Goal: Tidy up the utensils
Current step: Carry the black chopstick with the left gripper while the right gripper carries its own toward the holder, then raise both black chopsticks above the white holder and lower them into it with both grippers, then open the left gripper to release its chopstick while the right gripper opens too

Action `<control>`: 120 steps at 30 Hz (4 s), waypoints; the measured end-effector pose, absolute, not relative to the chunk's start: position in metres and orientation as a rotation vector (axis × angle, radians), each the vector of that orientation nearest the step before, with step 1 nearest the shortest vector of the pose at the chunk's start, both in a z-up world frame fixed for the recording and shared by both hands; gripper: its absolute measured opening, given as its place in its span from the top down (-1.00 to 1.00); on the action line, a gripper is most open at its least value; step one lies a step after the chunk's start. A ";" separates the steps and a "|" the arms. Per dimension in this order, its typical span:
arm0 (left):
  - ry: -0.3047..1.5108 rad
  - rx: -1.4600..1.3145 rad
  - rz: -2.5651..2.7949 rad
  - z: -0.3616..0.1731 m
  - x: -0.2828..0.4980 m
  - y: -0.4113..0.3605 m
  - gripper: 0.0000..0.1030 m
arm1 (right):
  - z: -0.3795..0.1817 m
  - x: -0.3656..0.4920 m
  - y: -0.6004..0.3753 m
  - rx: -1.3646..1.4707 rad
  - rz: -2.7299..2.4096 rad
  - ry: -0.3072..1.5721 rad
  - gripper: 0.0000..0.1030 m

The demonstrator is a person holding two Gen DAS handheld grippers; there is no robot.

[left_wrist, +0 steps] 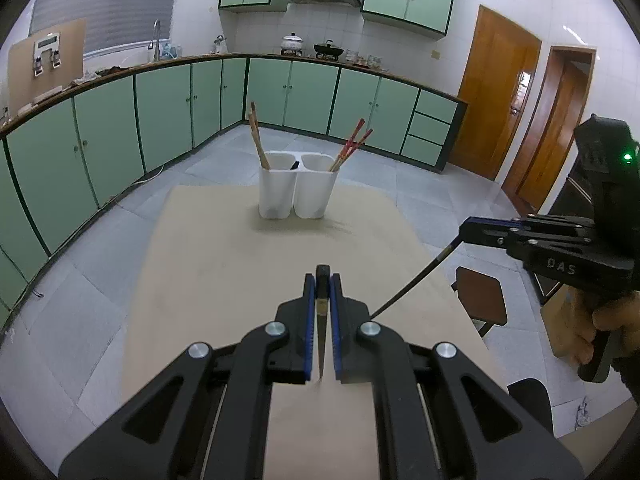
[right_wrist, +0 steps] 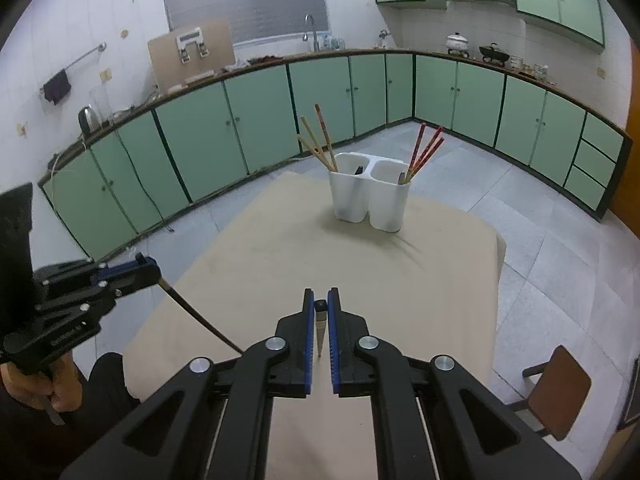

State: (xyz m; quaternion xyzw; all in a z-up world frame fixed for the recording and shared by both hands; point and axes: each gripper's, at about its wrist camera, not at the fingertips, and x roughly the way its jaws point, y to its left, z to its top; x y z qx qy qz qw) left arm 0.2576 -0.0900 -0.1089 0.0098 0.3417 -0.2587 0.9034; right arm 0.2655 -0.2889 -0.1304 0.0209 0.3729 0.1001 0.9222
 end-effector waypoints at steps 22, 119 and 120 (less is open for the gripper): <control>0.668 0.062 -0.585 -0.062 0.283 -0.103 0.88 | -0.065 0.291 -0.292 -0.034 0.209 0.764 0.87; 0.547 0.061 -0.270 -0.107 0.368 -0.059 -0.86 | -0.155 0.328 -0.342 0.156 -0.162 0.562 -0.84; 0.547 0.062 -0.269 -0.108 0.354 -0.056 -0.86 | -0.156 0.319 -0.340 0.162 -0.169 0.555 -0.86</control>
